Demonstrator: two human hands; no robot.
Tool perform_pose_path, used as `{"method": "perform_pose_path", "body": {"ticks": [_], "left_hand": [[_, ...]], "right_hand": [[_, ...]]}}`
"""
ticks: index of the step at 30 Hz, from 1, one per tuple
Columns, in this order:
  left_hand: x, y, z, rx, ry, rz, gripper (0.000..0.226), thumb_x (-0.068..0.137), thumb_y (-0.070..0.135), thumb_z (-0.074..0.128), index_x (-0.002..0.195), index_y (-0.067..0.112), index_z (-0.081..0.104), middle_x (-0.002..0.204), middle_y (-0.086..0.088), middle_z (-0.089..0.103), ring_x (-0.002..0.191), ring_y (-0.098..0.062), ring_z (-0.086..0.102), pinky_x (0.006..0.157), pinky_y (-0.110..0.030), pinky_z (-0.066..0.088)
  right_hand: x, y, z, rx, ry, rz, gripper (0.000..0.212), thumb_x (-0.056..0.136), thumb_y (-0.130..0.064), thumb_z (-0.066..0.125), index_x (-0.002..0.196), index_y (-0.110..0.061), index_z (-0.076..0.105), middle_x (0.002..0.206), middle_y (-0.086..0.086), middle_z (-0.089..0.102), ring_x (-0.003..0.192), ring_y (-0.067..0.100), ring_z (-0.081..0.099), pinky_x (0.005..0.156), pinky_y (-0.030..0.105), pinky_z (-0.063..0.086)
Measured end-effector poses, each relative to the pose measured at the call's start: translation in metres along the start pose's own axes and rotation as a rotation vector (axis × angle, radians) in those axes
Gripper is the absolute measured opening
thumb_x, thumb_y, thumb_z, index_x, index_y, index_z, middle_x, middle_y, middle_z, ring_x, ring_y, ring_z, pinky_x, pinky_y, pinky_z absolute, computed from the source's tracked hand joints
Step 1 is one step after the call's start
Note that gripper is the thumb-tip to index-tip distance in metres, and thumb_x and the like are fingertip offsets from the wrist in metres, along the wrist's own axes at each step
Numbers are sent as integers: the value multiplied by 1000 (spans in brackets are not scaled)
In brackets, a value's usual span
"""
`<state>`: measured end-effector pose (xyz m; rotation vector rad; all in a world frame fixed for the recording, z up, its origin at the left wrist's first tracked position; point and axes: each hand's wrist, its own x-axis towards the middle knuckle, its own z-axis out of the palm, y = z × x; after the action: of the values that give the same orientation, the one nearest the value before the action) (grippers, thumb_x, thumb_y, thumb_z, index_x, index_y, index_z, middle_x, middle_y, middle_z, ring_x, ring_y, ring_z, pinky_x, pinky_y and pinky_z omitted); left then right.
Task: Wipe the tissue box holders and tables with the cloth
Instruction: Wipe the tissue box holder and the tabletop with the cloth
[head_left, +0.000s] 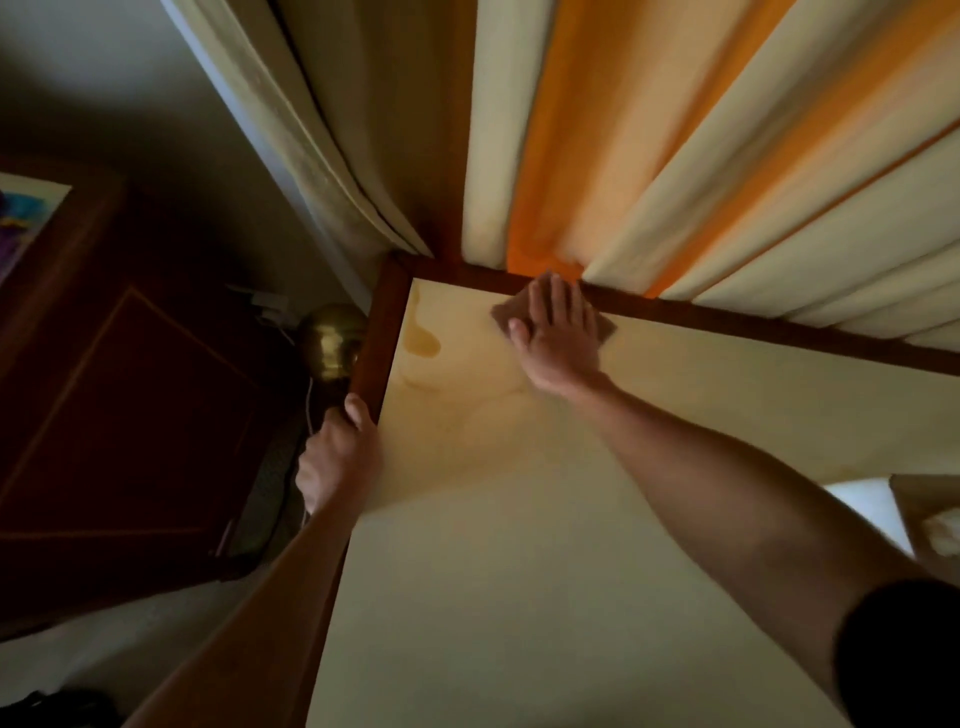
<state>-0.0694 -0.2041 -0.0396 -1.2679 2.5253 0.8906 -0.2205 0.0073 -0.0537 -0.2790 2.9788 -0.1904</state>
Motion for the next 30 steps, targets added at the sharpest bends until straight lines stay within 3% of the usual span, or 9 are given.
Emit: {"method": "perform_pose_path", "body": {"ticks": [2, 5, 10, 12, 14, 17, 21, 24, 30], "left_hand": [[0, 0, 1, 0, -8, -9, 64, 102, 54, 18, 129, 10, 55, 122, -24, 61, 109, -43, 58, 90, -48, 43], [0, 3, 0, -8, -15, -14, 62, 102, 54, 19, 128, 12, 56, 123, -24, 60, 109, -43, 57, 90, -48, 42], [-1, 5, -4, -42, -42, -9, 59, 103, 52, 20, 131, 12, 54, 124, -23, 60, 110, -43, 56, 89, -46, 40], [1, 6, -3, -45, -47, -16, 59, 103, 51, 20, 132, 13, 53, 126, -23, 59, 111, -43, 55, 90, -46, 40], [1, 6, -1, -45, -52, -24, 59, 103, 52, 19, 132, 13, 54, 126, -22, 59, 112, -42, 55, 91, -46, 40], [-1, 5, -2, -72, -60, -30, 61, 102, 54, 19, 130, 13, 55, 125, -22, 60, 112, -42, 56, 91, -46, 41], [-3, 7, -8, -149, -65, -49, 56, 105, 46, 23, 131, 11, 57, 129, -21, 59, 117, -40, 54, 96, -45, 40], [-2, 7, -10, -173, -55, -65, 52, 106, 40, 25, 125, 8, 61, 126, -22, 60, 113, -41, 55, 94, -45, 41], [0, 5, -9, -241, -36, -125, 50, 104, 37, 26, 119, 8, 64, 123, -22, 62, 111, -41, 56, 96, -47, 43]], "right_hand": [[2, -33, 7, 16, 31, -28, 69, 102, -52, 29, 159, -15, 19, 167, 15, 10, 153, 37, 7, 123, 49, 8], [-65, -66, 21, 13, 42, -372, 66, 102, -52, 33, 157, -15, 29, 165, 14, 18, 152, 38, 15, 121, 51, 18], [-155, -1, 21, -27, -47, -724, 67, 97, -52, 46, 154, -20, 35, 164, 11, 24, 151, 36, 21, 121, 47, 18], [-120, 39, 19, -88, 23, -650, 66, 97, -53, 43, 153, -18, 38, 162, 12, 29, 148, 37, 27, 117, 52, 27], [-69, 50, 11, -114, 77, -372, 66, 100, -54, 31, 153, -16, 37, 162, 13, 29, 147, 39, 28, 113, 55, 32], [-47, -2, 13, -22, 133, -9, 68, 98, -52, 29, 154, -13, 35, 162, 16, 26, 148, 41, 26, 117, 55, 27], [-127, -52, 31, -39, -22, -609, 65, 102, -53, 33, 158, -21, 27, 167, 6, 15, 153, 35, 11, 122, 51, 15], [-94, -28, 17, -113, -115, -952, 66, 100, -56, 34, 159, -27, 23, 168, 2, 12, 154, 31, 10, 122, 48, 11], [16, -87, 7, -29, 73, -335, 71, 100, -56, 19, 155, -13, 34, 162, 14, 27, 149, 40, 24, 115, 55, 29]]}}
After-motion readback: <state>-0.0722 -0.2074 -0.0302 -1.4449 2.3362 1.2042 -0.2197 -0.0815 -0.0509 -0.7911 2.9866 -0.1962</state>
